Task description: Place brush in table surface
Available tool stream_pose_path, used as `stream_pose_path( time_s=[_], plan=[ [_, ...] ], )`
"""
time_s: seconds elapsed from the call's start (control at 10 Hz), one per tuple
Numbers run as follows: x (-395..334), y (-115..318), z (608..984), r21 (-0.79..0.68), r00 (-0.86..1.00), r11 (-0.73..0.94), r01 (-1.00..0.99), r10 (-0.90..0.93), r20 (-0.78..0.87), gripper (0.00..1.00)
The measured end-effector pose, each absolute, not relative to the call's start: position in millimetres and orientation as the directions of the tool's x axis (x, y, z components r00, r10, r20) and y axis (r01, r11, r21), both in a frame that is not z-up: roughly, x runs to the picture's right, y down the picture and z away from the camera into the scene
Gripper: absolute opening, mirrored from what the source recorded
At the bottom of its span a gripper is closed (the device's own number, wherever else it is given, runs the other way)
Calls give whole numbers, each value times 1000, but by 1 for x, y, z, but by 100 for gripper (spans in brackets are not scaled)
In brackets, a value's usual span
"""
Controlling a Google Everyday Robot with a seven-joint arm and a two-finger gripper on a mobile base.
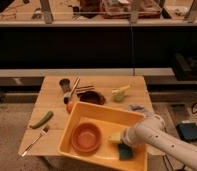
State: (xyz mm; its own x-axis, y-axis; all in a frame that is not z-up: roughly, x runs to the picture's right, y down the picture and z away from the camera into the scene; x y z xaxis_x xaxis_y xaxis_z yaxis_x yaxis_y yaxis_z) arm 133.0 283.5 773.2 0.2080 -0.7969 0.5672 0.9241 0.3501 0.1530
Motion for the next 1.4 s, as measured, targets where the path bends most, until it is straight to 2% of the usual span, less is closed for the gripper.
stream_pose_path(
  time_s=[1.0, 1.2, 1.4],
  plan=[
    [135, 280, 770, 141, 189, 308, 941, -822, 537, 80],
    [133, 264, 757, 117, 169, 256, 960, -857, 487, 80],
    [121, 233, 727, 96, 111, 168, 981, -895, 432, 80]
  ],
)
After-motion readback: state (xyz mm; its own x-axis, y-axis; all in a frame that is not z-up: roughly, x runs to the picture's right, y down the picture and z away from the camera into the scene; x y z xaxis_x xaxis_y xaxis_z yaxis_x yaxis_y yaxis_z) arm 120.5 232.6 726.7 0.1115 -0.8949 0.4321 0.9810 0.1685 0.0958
